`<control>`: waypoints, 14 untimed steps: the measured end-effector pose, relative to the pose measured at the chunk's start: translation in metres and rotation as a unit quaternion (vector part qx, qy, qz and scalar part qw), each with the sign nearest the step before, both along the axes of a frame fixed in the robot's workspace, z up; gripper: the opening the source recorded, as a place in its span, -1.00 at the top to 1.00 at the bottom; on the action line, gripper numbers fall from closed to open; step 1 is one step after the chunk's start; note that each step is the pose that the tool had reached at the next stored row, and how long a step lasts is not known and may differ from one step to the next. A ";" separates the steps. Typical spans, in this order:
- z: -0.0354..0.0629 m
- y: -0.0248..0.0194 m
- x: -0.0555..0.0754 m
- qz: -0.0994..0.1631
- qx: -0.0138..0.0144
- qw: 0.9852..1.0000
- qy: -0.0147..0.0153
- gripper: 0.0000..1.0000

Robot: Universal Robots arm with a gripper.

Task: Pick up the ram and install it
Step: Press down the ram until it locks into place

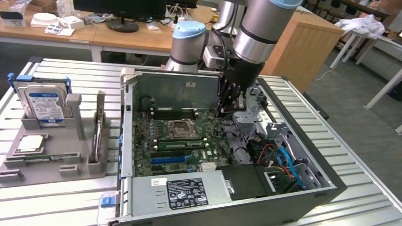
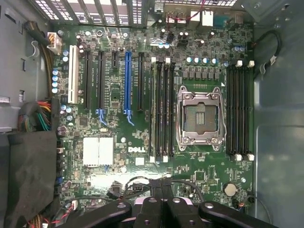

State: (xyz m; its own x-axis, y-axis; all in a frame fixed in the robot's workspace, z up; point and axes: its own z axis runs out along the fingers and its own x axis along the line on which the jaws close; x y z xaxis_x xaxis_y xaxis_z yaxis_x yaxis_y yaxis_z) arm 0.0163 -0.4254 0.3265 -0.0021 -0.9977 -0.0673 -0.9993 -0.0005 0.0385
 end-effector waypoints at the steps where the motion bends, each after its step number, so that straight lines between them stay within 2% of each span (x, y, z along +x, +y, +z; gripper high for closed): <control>1: -0.0002 0.0002 0.000 0.000 0.000 1.000 0.000 0.79; 14: -0.0025 0.0050 -0.007 0.000 0.000 1.000 0.000 0.79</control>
State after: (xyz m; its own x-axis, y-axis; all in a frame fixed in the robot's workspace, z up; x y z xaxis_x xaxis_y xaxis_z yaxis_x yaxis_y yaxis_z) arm 0.0097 -0.4203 0.3240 -0.0020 -0.9977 -0.0671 -0.9993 -0.0006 0.0385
